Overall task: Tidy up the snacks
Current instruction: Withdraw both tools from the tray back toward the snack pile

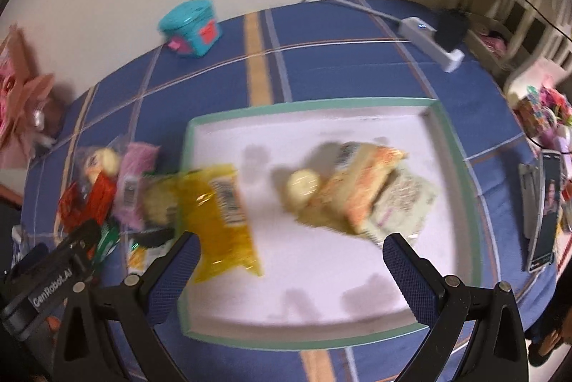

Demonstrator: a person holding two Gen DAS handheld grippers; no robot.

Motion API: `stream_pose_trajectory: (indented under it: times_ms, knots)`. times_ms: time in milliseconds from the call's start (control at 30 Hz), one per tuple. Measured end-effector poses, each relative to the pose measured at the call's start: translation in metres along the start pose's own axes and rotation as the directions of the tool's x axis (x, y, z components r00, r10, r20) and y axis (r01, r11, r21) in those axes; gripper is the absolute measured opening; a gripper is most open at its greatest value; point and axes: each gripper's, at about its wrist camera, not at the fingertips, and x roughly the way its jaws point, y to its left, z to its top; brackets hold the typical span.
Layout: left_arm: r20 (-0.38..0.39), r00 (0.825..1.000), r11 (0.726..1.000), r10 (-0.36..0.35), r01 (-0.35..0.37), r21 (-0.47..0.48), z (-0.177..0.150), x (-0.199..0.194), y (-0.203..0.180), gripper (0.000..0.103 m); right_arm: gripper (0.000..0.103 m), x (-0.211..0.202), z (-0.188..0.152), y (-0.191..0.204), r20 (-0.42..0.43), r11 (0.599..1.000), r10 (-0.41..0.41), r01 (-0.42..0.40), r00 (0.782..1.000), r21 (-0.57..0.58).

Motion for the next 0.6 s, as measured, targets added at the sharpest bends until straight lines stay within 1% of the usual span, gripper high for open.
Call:
stream_pose_trajectory:
  times_ms: [200, 367, 500, 600]
  knots:
    - [-0.015, 0.999, 0.997, 0.041, -0.042, -0.07, 0.002, 0.005, 0.044, 0.103, 0.103, 0.003, -0.01, 0.045, -0.024, 0.997, 0.022, -0.024, 0.999, -0.074]
    - [-0.017, 0.999, 0.989, 0.032, -0.034, -0.144, 0.003, 0.006, 0.083, 0.103, 0.103, 0.001, -0.018, 0.078, -0.028, 0.99, 0.058, -0.062, 0.998, -0.129]
    - [-0.017, 0.999, 0.981, 0.033, -0.036, -0.191, 0.002, 0.006, 0.107, 0.103, 0.103, 0.003, -0.024, 0.104, -0.045, 0.979, 0.11, -0.116, 0.993, -0.165]
    - [-0.018, 1.0, 0.977, 0.026, -0.029, -0.21, 0.001, 0.007, 0.12, 0.103, 0.103, 0.006, -0.028, 0.118, -0.052, 0.975, 0.123, -0.13, 0.991, -0.183]
